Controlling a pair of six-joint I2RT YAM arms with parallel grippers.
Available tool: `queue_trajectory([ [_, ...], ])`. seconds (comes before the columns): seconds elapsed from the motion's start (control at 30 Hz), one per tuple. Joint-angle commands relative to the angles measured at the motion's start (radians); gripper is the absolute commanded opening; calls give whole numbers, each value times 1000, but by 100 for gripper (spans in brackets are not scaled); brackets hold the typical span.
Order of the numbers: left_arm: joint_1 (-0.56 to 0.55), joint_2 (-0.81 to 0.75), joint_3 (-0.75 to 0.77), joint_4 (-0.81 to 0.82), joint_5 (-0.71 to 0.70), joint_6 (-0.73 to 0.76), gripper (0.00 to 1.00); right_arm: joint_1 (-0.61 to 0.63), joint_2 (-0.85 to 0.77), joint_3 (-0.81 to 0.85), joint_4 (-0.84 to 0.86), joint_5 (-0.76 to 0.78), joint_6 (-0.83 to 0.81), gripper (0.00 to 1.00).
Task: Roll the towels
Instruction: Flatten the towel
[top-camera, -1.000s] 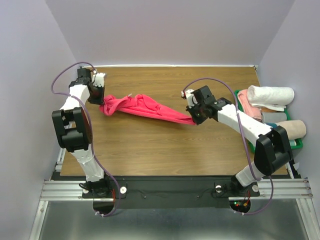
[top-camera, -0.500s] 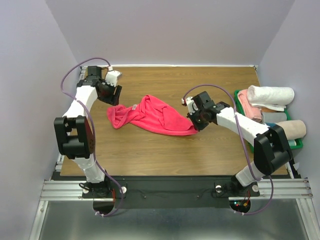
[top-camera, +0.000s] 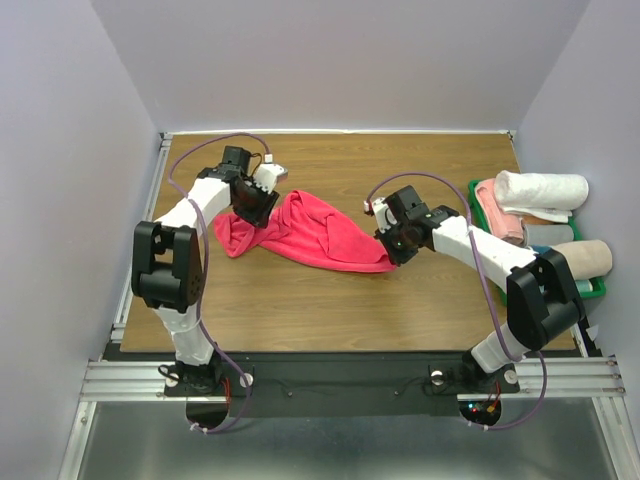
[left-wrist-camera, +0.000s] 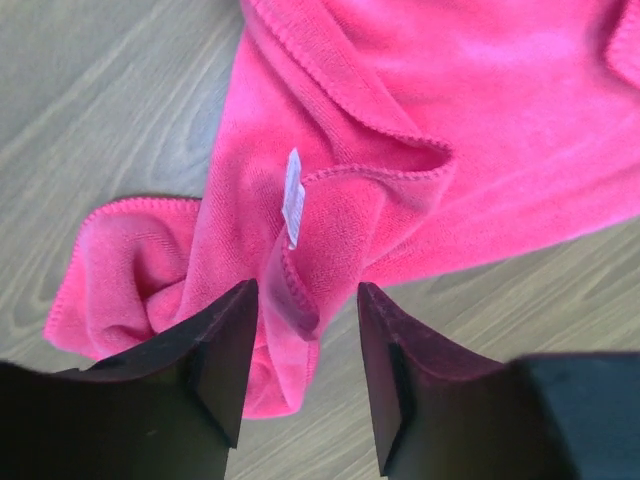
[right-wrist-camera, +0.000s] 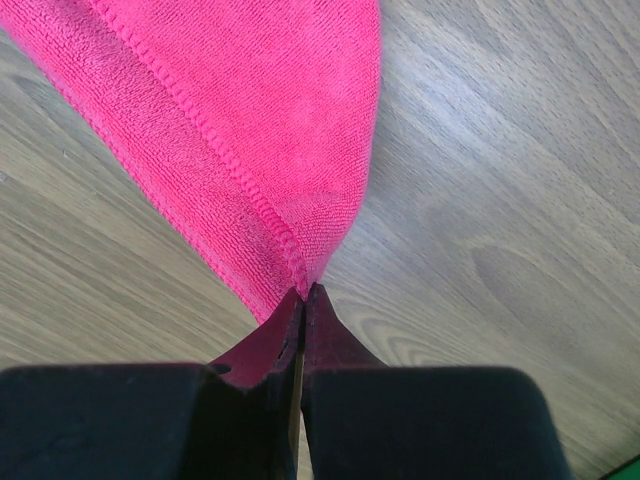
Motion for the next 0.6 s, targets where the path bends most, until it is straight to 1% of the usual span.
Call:
queue_trajectory([
  [0.0,-12,13,8,28,-93,-10,32,-6,-32,1,2,12,7,1],
  [0.07,-12,15,15,33,-135,-3,20,-7,-44,-9,1,18,1,1],
  [0.1,-9,13,31,37,-175,2,4,-7,-51,-14,1,24,-2,1],
  [0.13,2,12,40,40,-190,2,0,-9,-60,-29,1,28,-3,1],
  [0.27,59,10,149,45,-209,-15,0,-21,-98,-65,-2,48,-20,0],
  [0.3,76,16,210,51,-209,-23,0,-24,-104,-74,-4,50,-22,1],
  [0.33,88,22,239,57,-223,-36,0,-27,-106,-80,-4,56,-28,0],
  [0.37,115,36,270,65,-227,-50,0,-35,-113,-92,-4,56,-31,1],
  [0.4,126,47,325,77,-227,-57,0,-38,-115,-95,-4,58,-34,0],
  [0.47,145,89,379,88,-230,-66,0,-50,-118,-103,-4,61,-40,1],
  [0.53,146,158,463,94,-238,-64,0,-60,-121,-105,-5,58,-43,1],
  [0.57,148,159,495,92,-238,-66,0,-61,-120,-105,-5,59,-43,1],
])
